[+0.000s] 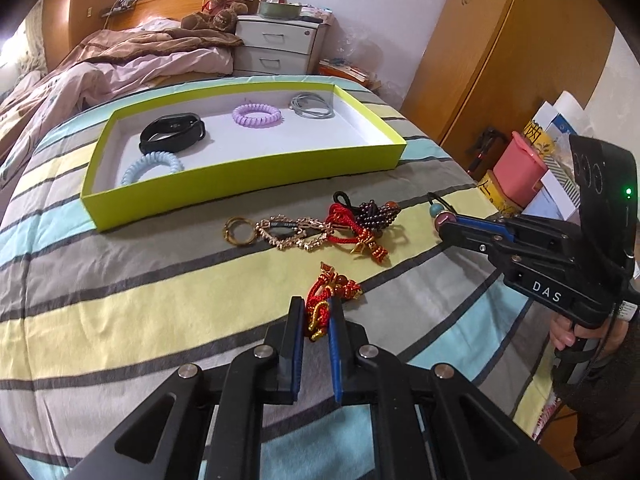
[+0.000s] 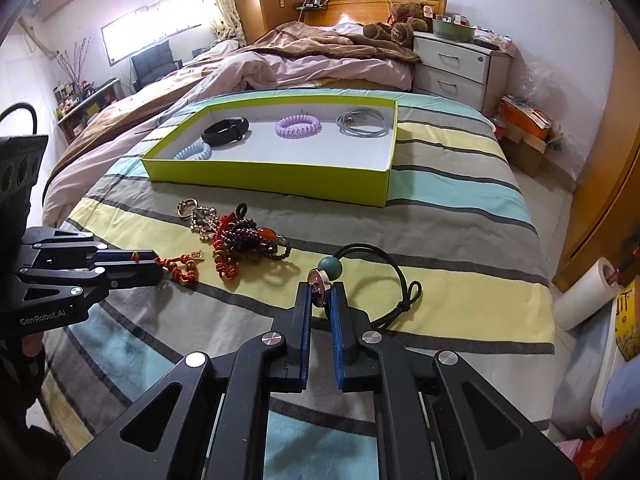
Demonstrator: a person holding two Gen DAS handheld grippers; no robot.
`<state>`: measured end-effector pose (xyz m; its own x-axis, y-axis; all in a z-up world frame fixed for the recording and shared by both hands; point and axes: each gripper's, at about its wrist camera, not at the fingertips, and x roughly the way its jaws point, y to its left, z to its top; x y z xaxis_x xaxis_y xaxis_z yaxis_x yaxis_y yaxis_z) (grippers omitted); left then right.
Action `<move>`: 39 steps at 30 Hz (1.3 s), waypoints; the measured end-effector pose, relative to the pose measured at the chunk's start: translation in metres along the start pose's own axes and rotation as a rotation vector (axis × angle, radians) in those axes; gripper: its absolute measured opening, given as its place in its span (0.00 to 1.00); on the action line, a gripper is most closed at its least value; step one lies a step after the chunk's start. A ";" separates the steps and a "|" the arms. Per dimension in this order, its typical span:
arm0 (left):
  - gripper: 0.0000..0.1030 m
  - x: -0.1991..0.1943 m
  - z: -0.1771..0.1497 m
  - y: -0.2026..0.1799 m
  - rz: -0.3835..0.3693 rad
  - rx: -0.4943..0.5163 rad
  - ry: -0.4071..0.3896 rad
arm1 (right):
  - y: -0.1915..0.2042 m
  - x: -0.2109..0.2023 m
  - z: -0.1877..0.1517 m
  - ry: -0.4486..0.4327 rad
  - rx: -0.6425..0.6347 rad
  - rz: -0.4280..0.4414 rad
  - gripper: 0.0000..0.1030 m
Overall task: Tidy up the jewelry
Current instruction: 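Grasp the black cord with pink charm with the right gripper while the left grasps a red tassel keychain, then carry the red tassel with the left gripper while the right carries the black cord into the box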
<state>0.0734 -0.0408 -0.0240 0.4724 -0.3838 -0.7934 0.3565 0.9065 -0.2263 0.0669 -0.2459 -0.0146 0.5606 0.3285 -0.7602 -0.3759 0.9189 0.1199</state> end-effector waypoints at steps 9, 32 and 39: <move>0.11 -0.019 0.000 0.006 0.030 -0.004 -0.043 | 0.008 -0.014 0.003 -0.038 0.003 0.014 0.09; 0.11 -0.041 0.078 0.039 0.094 -0.007 -0.150 | 0.017 -0.015 0.080 -0.122 -0.022 0.024 0.09; 0.11 -0.028 0.104 0.050 0.088 -0.006 -0.154 | 0.010 0.003 0.106 -0.109 -0.027 0.019 0.09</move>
<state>0.1620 -0.0033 0.0459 0.6194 -0.3252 -0.7145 0.3037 0.9386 -0.1639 0.1434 -0.2119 0.0520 0.6294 0.3688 -0.6840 -0.4059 0.9066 0.1152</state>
